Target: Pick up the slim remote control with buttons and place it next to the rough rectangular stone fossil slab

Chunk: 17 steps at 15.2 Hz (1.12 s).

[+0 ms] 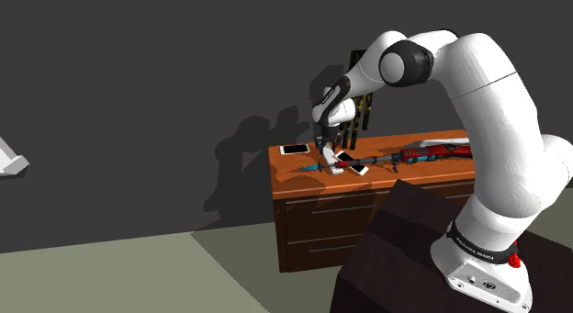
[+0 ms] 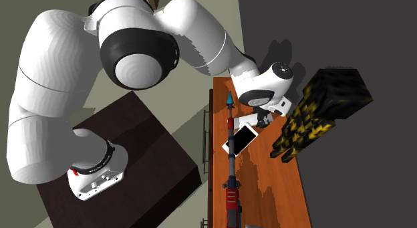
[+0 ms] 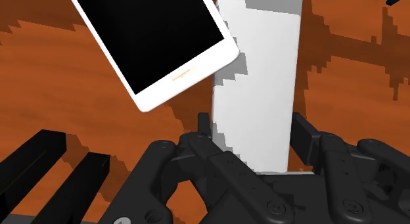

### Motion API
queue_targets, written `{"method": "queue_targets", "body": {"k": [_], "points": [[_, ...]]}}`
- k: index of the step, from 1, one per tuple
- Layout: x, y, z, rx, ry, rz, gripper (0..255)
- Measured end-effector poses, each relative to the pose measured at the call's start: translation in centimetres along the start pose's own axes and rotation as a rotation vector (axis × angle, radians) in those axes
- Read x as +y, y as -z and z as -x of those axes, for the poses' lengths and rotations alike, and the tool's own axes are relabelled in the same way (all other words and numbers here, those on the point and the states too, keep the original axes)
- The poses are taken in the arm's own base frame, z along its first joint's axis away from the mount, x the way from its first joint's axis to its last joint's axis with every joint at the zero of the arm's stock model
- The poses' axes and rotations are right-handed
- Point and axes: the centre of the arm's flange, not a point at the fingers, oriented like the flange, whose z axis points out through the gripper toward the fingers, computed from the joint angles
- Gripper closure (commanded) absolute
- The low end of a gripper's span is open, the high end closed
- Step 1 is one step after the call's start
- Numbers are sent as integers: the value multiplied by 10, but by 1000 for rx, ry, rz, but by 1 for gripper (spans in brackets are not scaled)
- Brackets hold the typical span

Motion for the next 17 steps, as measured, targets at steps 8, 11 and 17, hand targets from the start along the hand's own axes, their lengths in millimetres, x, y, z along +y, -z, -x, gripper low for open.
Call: {"method": "queue_targets", "body": {"k": [8,11,17], "points": [[-1,43,0,0,0,0,255],[-2,58,0,0,0,0,255],[-1,90,-1,0,0,0,255]]}}
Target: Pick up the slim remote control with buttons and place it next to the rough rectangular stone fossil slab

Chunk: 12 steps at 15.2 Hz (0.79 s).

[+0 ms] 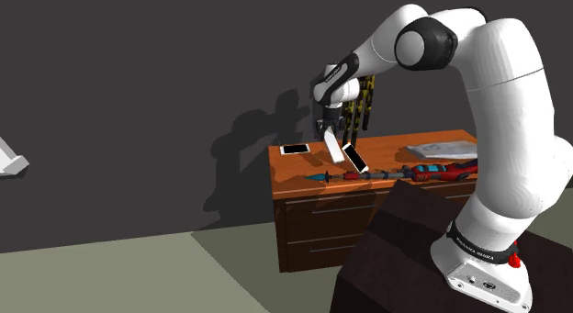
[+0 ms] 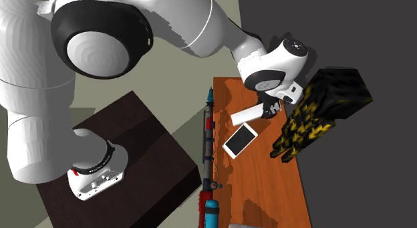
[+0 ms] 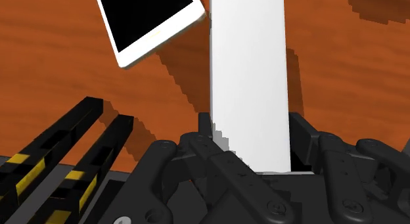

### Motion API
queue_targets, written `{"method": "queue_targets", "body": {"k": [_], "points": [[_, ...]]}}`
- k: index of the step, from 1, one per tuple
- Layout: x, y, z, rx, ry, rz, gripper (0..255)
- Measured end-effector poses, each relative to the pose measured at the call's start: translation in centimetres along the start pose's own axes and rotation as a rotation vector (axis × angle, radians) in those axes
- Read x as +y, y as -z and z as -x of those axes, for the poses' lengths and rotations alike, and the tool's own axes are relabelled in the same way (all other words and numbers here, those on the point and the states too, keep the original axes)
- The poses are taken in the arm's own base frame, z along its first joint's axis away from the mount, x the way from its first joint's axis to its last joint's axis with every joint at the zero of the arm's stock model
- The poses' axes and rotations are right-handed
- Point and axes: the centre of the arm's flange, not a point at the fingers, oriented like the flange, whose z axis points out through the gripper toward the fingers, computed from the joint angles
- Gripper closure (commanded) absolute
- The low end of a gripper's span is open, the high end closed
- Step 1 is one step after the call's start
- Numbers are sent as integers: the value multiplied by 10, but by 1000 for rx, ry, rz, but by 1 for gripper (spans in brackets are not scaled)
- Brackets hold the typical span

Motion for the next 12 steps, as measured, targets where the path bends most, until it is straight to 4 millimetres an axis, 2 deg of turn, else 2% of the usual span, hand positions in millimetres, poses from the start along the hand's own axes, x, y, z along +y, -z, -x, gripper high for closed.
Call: {"method": "queue_targets", "body": {"k": [12], "points": [[-2,64,0,0,0,0,255]]}}
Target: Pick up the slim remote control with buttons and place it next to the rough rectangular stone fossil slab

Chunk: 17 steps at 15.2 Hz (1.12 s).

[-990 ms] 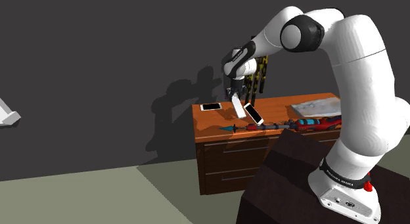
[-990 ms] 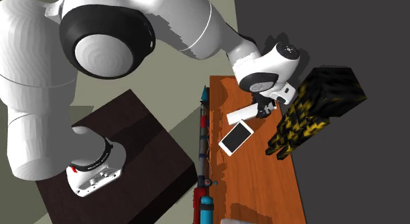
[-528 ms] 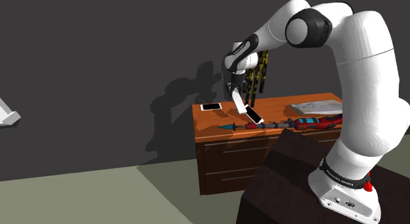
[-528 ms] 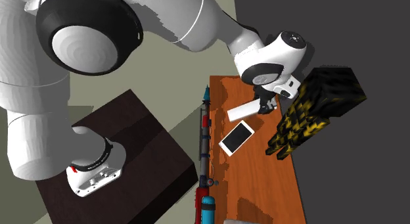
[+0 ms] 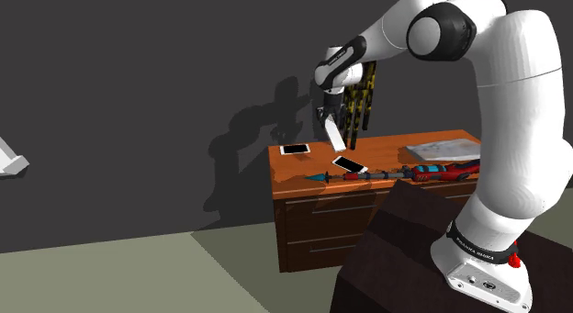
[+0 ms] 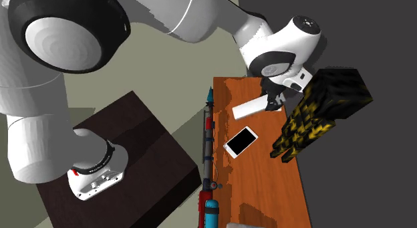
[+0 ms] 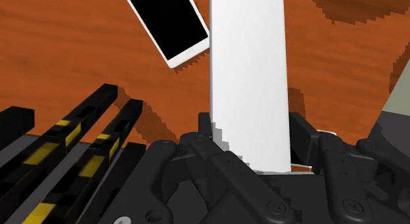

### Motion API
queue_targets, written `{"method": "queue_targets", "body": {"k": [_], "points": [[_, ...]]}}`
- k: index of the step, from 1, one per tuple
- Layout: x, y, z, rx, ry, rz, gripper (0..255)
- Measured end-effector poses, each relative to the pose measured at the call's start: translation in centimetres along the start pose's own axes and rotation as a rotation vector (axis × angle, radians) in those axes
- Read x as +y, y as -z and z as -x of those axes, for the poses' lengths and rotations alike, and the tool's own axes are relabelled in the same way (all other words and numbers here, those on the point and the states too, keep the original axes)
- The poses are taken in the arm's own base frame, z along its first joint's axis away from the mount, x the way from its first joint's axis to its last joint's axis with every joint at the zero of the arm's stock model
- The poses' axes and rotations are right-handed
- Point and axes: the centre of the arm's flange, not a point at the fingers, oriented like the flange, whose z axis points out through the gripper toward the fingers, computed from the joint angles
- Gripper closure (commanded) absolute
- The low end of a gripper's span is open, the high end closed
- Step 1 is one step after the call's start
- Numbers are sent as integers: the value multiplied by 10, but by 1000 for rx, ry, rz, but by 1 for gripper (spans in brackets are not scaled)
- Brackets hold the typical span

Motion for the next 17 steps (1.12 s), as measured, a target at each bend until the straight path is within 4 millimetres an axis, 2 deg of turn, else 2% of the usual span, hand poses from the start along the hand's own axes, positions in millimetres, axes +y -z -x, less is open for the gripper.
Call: {"method": "queue_targets", "body": {"k": [4,6,11,16,17], "points": [[1,22,0,0,0,0,255],[6,25,3,0,1,0,255],[59,26,24,0,-1,0,255],[122,27,47,-1,-2,0,255],[134,28,47,-1,-2,0,255]]}}
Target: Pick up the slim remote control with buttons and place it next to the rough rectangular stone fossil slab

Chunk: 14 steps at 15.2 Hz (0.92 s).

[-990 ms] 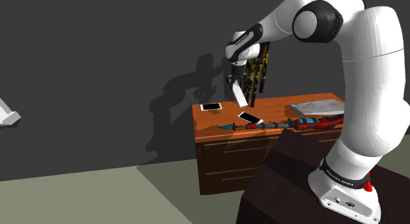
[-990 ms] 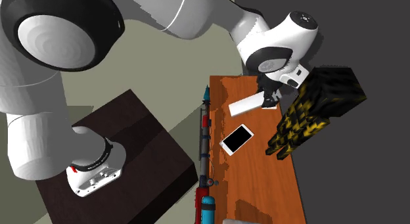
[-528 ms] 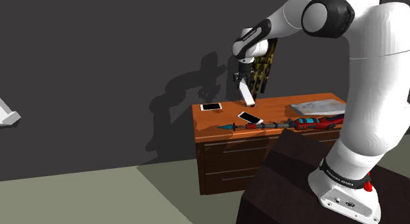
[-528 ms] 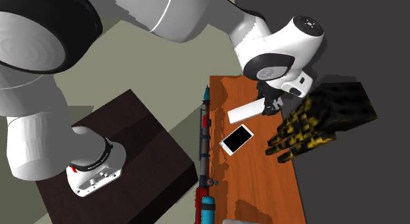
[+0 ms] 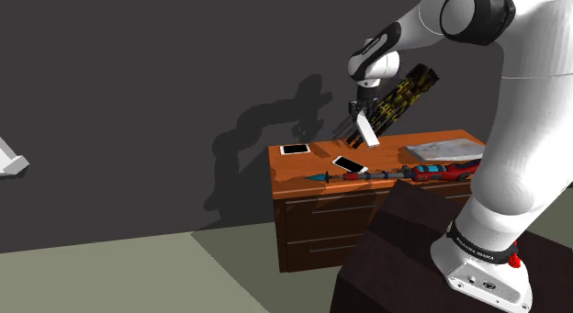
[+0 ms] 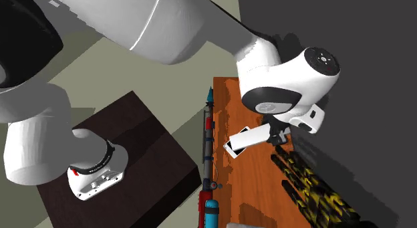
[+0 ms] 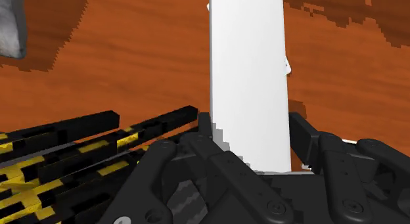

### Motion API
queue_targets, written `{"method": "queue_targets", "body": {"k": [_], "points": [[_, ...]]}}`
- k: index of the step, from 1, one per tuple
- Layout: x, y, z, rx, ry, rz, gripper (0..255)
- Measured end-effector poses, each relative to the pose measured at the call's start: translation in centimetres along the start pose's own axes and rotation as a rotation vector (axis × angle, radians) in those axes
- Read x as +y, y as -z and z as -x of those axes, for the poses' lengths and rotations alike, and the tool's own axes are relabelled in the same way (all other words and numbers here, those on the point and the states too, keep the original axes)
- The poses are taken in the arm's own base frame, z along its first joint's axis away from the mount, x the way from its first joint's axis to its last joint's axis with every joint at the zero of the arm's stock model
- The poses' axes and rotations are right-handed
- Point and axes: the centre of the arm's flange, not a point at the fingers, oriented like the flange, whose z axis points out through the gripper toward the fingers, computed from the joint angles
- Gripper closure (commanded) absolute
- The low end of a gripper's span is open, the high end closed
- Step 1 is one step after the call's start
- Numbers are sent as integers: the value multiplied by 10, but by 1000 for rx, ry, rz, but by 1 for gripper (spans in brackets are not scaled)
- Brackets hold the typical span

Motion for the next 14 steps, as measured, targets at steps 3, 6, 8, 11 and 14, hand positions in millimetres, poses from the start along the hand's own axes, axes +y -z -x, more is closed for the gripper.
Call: {"method": "queue_targets", "body": {"k": [3,6,8,11,14], "points": [[39,1,18,0,0,0,255],[76,3,36,0,0,-1,255],[102,4,46,0,0,-1,255],[138,2,56,0,0,0,255],[171,6,71,0,0,0,255]]}}
